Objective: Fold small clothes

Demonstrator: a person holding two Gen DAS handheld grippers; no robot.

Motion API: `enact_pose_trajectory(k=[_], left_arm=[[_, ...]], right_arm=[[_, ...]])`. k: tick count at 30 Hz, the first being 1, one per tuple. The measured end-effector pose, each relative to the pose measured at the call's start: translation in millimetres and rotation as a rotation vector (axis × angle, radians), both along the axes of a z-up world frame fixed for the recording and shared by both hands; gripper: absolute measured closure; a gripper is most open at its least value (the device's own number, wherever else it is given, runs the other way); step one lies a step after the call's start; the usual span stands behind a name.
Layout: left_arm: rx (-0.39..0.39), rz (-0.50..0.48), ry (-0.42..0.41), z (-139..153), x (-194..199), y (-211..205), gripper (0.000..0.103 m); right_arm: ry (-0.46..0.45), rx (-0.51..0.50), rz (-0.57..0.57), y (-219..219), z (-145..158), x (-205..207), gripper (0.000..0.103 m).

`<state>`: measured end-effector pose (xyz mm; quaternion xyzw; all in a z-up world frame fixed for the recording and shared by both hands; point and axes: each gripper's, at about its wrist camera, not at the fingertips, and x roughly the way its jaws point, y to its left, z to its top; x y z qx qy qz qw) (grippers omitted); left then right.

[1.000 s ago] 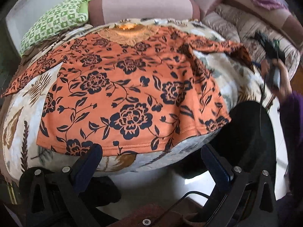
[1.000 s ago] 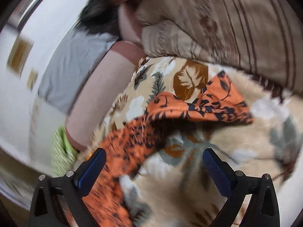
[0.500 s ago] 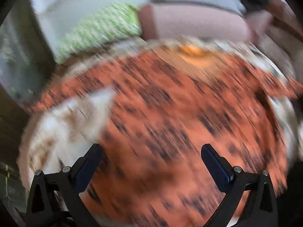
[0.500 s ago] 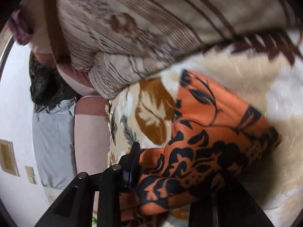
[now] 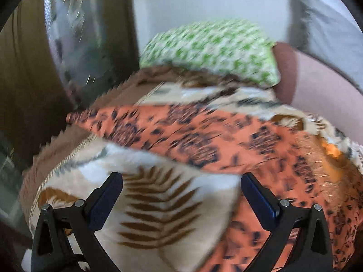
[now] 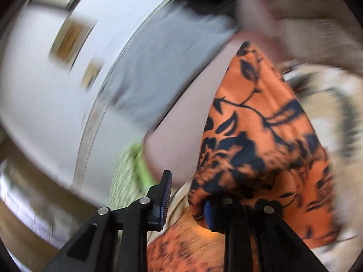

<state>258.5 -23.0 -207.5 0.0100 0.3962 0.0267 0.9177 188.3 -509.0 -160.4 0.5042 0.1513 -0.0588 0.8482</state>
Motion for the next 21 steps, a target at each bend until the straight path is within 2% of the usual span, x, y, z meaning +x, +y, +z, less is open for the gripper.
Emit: enact_pose_trajectory(k=[2,4,6,8,11,12,14,17,19,21], left_arm=[[-0.046,0.048,0.040,-7,10,25,0.000],[-0.061,0.097,0.034,-12,14,41,0.000],[-0.057,0.122,0.045,-16,20,53,0.000],[-0.039,0.136,0.049,-18,25,59,0.000],[-0.015,0.140,0.043,-19,27,63,0.000],[-0.012,0.133,0.045,-19,28,63,0.000],[-0.008,0.122,0.045,-18,29,63,0.000],[-0.006,0.112,0.029,-17,28,61,0.000],[-0.021,0.080,0.019,-15,27,54,0.000],[-0.047,0.030,0.003,-13,26,45,0.000]], right_arm=[[0.035,-0.035,0.112,51,-3,53,0.074],[0.116,-0.075,0.214,106,-19,103,0.072],[0.187,-0.099,0.311,161,-43,145,0.065],[0.217,-0.117,0.400,205,-62,167,0.028],[0.279,-0.286,0.501,264,-72,180,0.026],[0.273,-0.300,0.512,273,-69,172,0.026],[0.193,-0.277,0.525,269,-60,158,0.026],[0.142,-0.347,0.419,242,-42,115,0.026],[0.146,-0.352,0.328,204,-40,80,0.026],[0.175,-0.329,0.253,164,-50,46,0.026]])
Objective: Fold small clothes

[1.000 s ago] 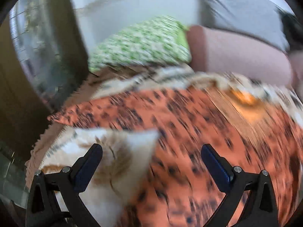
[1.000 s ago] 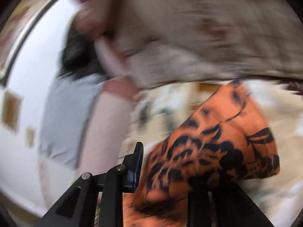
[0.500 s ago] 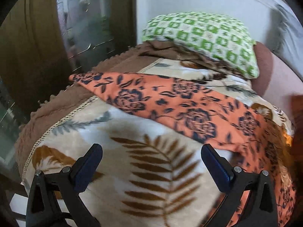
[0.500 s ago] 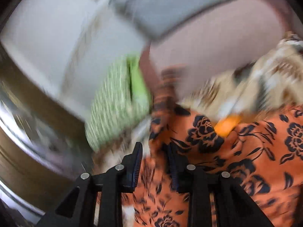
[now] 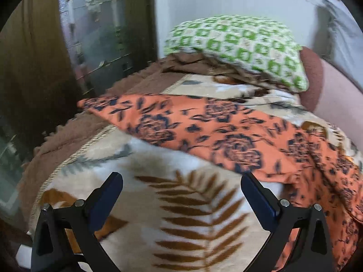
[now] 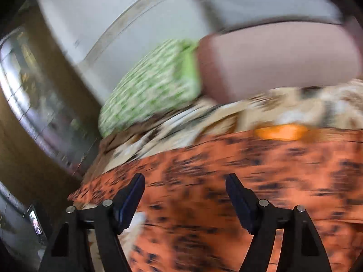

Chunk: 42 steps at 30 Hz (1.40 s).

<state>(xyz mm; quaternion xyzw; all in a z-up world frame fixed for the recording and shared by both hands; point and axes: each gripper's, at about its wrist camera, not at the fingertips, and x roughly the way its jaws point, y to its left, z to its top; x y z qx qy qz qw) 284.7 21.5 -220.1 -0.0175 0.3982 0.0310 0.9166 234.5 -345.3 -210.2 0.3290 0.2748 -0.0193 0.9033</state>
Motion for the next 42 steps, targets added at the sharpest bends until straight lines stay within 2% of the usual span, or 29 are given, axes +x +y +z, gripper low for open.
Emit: enact_pose_trajectory(k=[4,9,12,14,16,19,20,21,23,25,26,27,28,30,34,38,40,41,42], left_arm=[[-0.036,-0.132,-0.035,5,-4,-29,0.000],[-0.084,-0.268,-0.057,7,-11,-66,0.000],[-0.099,-0.301,-0.037,6,-7,-83,0.000],[-0.127,-0.305,0.014,9,7,-99,0.000],[-0.136,-0.305,0.071,11,24,-112,0.000],[-0.082,-0.318,0.098,18,51,-138,0.000],[-0.073,-0.315,0.113,18,61,-148,0.005],[-0.101,-0.326,0.131,17,72,-159,0.016],[-0.153,-0.344,0.196,9,88,-173,0.022],[-0.190,-0.334,0.267,-5,103,-186,0.036],[-0.192,-0.335,0.306,-14,109,-194,0.050],[-0.193,-0.335,0.353,-24,114,-201,0.056],[-0.214,-0.321,0.402,-34,117,-205,0.057],[-0.271,-0.295,0.431,-44,116,-205,0.057],[-0.306,-0.286,0.427,-49,115,-208,0.057],[-0.370,-0.252,0.422,-50,122,-206,0.057],[-0.377,-0.256,0.405,-47,123,-209,0.057],[-0.369,-0.257,0.407,-48,125,-211,0.060],[-0.352,-0.253,0.414,-50,126,-214,0.069]], right_arm=[[0.068,0.077,-0.098,-70,-35,-63,0.026],[0.028,0.305,-0.116,-123,-77,-123,0.026],[-0.032,0.432,-0.093,-138,-93,-130,0.026],[-0.067,0.523,-0.054,-143,-104,-125,0.026],[-0.089,0.567,-0.024,-143,-110,-122,0.026],[-0.064,0.659,0.011,-137,-121,-108,0.026],[-0.064,0.683,0.023,-138,-125,-106,0.026],[-0.052,0.675,0.020,-138,-126,-104,0.026],[-0.022,0.628,0.005,-139,-126,-103,0.026],[-0.024,0.615,0.000,-142,-125,-106,0.026],[-0.031,0.624,0.005,-143,-125,-107,0.026],[-0.036,0.628,0.008,-144,-125,-107,0.026],[-0.036,0.626,0.008,-145,-125,-107,0.026],[-0.032,0.633,0.009,-147,-128,-105,0.026],[-0.031,0.661,0.014,-148,-132,-103,0.026],[-0.026,0.632,0.008,-147,-132,-104,0.026],[-0.026,0.637,0.000,-149,-134,-105,0.026],[-0.025,0.640,-0.005,-150,-135,-105,0.026],[-0.024,0.640,-0.009,-151,-136,-105,0.026]])
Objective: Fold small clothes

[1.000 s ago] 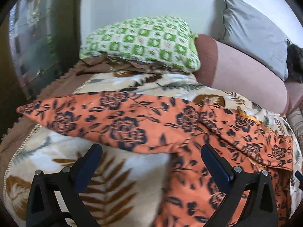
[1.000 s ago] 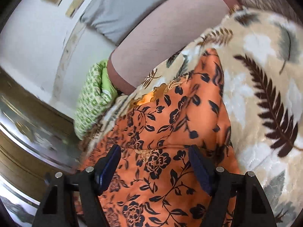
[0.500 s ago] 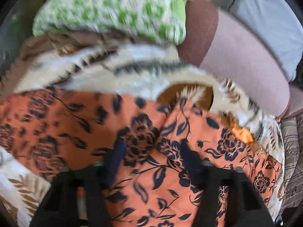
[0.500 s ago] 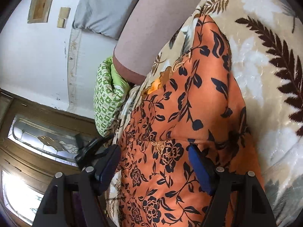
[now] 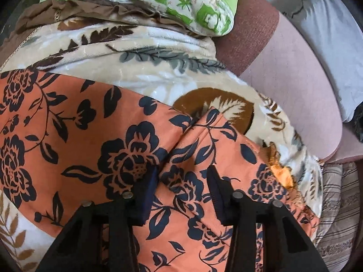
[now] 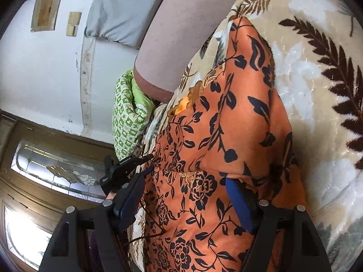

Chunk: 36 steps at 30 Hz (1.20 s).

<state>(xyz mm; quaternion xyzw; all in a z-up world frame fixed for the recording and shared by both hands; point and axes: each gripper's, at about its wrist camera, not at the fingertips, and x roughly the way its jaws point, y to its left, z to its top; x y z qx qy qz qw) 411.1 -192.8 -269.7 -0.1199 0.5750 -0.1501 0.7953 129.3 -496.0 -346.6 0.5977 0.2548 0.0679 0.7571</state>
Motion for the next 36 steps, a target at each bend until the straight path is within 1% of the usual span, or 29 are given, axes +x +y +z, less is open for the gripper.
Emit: enact_pose_trajectory(k=[2,4,5,9,11,13,17,18,20,22,25,27,28,29,30,31,32,33,34,35,36], left_arm=[[-0.003,0.006,0.004,-4,2,-2,0.072],[-0.019,0.010,0.004,-6,5,-4,0.082],[-0.023,0.014,0.008,-8,7,-4,0.091],[-0.082,0.055,0.030,-12,12,3,0.094],[-0.115,0.066,0.019,-9,10,8,0.094],[-0.140,0.067,-0.010,-3,4,12,0.095],[-0.152,0.076,-0.046,13,-13,22,0.095],[-0.145,0.074,-0.063,19,-21,28,0.095],[-0.155,0.076,-0.107,30,-39,43,0.095],[-0.150,0.092,-0.148,39,-60,65,0.095],[-0.126,0.113,-0.165,37,-83,95,0.095],[-0.110,0.077,-0.131,23,-88,103,0.095],[-0.094,0.066,-0.096,14,-87,104,0.095],[-0.095,0.055,-0.042,3,-85,107,0.095],[-0.124,0.052,0.016,-6,-85,113,0.095],[-0.147,0.059,0.032,-8,-88,117,0.095],[-0.173,0.064,0.029,-6,-92,124,0.095],[-0.182,0.061,0.001,1,-98,134,0.094],[-0.170,0.055,-0.024,8,-102,141,0.093],[-0.138,0.053,-0.052,16,-107,152,0.090],[-0.106,0.063,-0.078,24,-112,166,0.086]], right_arm=[[0.004,-0.001,-0.004,-1,-3,1,0.026],[0.008,0.000,-0.003,-1,-5,2,0.026],[0.012,0.000,-0.002,-1,-6,3,0.026],[0.019,-0.003,-0.004,-2,-8,4,0.026],[0.017,-0.011,-0.005,-3,-7,4,0.026],[0.017,-0.023,-0.009,-3,-5,4,0.026],[-0.010,0.013,-0.032,-8,-6,0,0.026],[-0.021,0.023,-0.042,-10,-6,-1,0.026],[-0.066,0.055,-0.064,-16,-3,-6,0.026],[-0.125,0.088,-0.055,-18,2,-8,0.026],[-0.201,0.091,-0.030,-19,14,-7,0.026],[-0.257,0.110,-0.002,-22,21,-4,0.026],[-0.278,0.136,0.027,-23,23,-1,0.026],[-0.281,0.167,0.064,-23,23,5,0.026],[-0.265,0.170,0.071,-22,23,6,0.026],[-0.248,0.146,0.053,-22,25,5,0.026],[-0.230,0.103,0.034,-22,26,5,0.026],[-0.205,0.068,0.027,-21,26,7,0.026],[-0.167,0.040,0.017,-20,24,10,0.026],[-0.089,0.004,0.009,-19,16,17,0.026],[-0.023,-0.007,0.020,-18,6,23,0.026]])
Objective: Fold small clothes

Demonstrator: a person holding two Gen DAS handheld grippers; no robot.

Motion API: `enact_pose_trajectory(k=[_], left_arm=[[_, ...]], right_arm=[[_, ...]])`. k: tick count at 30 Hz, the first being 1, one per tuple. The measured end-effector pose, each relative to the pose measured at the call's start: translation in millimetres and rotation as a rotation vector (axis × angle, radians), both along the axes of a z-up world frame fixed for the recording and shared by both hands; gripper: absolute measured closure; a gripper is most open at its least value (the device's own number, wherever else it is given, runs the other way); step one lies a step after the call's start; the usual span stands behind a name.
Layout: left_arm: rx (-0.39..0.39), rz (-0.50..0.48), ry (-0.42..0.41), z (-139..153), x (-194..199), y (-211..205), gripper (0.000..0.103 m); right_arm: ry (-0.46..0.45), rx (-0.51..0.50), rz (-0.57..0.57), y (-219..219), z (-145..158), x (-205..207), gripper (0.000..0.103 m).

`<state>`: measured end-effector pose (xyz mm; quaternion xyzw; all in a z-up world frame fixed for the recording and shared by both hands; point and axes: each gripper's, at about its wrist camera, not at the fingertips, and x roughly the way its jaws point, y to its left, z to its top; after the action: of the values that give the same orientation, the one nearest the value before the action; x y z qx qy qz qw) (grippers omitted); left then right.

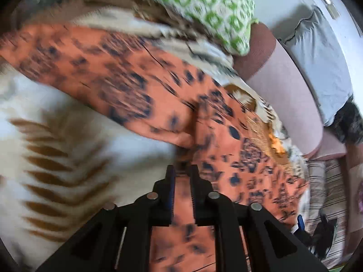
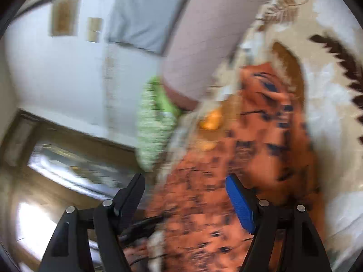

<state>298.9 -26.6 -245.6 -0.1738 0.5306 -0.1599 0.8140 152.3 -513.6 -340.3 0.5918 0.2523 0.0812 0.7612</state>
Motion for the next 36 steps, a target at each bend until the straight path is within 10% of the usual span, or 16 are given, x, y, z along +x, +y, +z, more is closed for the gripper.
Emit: enact_pose_trajectory(k=[2,8,18,26,32,36], left_arm=[[0.022,0.045,-0.020,11,-2,33,0.080],[0.128,0.332,-0.025,30,0,152,0.046],[-0.126,0.659,0.085,4,62,258,0.045],[-0.180,0.685,-0.012,-9,102,257,0.046],[-0.116,0.679,0.005,-24,133,255,0.088],[-0.109,0.673,-0.051,-16,128,251,0.098]], right_arm=[[0.165,0.015,0.034,6,-30,13,0.033],[-0.024,-0.035,0.037,16,11,-1,0.032],[-0.121,-0.241,0.196,75,41,10,0.032],[-0.080,-0.243,0.198,73,21,19,0.032],[-0.060,-0.259,0.213,75,17,23,0.032],[-0.054,-0.254,0.201,72,16,23,0.032]])
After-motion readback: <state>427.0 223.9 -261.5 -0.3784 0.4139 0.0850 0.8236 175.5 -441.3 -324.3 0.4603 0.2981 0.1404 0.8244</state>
